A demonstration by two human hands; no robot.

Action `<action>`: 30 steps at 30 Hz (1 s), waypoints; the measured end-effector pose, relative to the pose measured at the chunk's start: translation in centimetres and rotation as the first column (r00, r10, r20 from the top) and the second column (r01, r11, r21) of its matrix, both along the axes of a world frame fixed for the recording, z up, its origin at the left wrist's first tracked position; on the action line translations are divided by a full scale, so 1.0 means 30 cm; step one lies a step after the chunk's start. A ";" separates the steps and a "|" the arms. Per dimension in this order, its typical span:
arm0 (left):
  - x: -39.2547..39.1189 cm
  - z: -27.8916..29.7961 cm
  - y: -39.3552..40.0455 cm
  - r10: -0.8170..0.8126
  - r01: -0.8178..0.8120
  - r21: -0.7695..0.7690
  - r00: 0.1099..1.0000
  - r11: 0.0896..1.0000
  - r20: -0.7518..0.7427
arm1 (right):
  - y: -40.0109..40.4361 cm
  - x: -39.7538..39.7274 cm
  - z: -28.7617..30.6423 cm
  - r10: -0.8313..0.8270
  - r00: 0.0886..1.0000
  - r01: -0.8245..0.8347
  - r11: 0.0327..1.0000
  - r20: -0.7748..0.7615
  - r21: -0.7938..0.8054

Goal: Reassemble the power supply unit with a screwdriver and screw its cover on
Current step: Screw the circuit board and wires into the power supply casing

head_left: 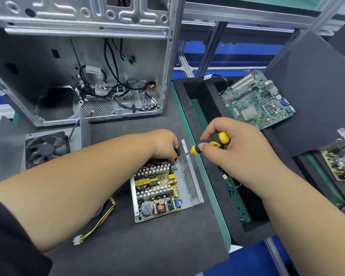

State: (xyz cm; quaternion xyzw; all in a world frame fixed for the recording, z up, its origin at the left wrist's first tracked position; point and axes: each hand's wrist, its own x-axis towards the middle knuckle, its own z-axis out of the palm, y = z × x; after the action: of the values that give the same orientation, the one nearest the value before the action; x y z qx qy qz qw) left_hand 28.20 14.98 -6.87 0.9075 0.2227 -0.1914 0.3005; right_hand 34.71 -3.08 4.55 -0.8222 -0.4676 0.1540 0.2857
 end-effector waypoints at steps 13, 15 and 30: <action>0.014 -0.037 0.003 -0.023 0.024 0.075 1.000 0.997 -0.012 | 0.027 -0.027 0.022 0.078 0.986 -0.064 0.993 0.150 -0.096; 0.012 -0.029 -0.003 -0.003 0.003 0.061 1.000 0.998 -0.004 | 0.028 -0.019 0.020 0.068 0.988 -0.055 0.994 0.142 -0.100; 0.019 -0.036 -0.014 0.034 -0.033 0.077 0.999 0.996 -0.017 | 0.073 -0.035 -0.015 0.143 0.961 -0.084 0.966 0.236 -0.244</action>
State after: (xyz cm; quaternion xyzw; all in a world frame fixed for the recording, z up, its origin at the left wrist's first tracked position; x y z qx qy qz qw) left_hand 28.77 14.56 -7.95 0.9127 0.2477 -0.1860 0.2665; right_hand 33.65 -0.90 4.10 -0.8344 -0.5255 0.1181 0.1168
